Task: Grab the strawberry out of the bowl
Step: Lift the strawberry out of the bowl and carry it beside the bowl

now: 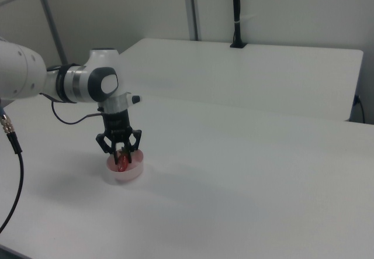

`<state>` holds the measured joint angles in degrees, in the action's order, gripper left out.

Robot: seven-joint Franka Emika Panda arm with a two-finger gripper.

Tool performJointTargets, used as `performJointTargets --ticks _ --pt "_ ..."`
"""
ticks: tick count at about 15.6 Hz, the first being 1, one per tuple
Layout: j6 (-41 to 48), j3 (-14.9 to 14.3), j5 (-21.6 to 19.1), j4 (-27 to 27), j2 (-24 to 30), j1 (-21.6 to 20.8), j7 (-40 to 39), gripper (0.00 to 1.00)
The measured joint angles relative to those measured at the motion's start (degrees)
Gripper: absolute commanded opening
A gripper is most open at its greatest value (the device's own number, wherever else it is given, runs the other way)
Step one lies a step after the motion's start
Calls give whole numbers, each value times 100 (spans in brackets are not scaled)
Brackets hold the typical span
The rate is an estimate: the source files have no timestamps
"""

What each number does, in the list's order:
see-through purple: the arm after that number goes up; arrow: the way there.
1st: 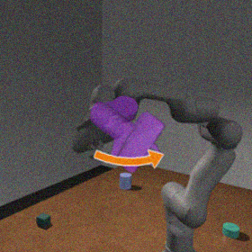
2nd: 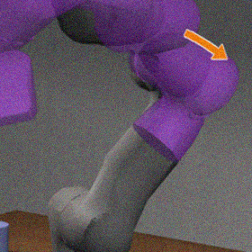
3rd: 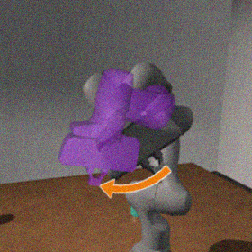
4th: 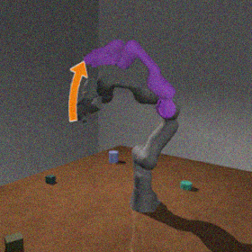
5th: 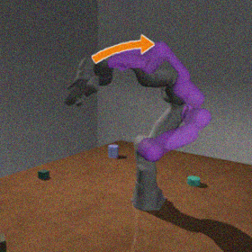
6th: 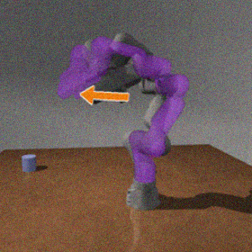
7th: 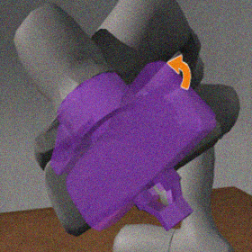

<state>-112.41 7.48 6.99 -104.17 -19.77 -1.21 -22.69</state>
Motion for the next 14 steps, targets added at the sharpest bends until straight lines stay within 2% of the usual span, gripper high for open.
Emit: performJointTargets --ticks 4,9,11,14 --pt "576 -6 0 48 449 204 20 23" --pt "1569 -22 0 -29 1075 797 20 23" --pt "1563 -34 17 -240 1069 1010 20 24" --pt "960 -58 106 -685 997 1346 20 23"
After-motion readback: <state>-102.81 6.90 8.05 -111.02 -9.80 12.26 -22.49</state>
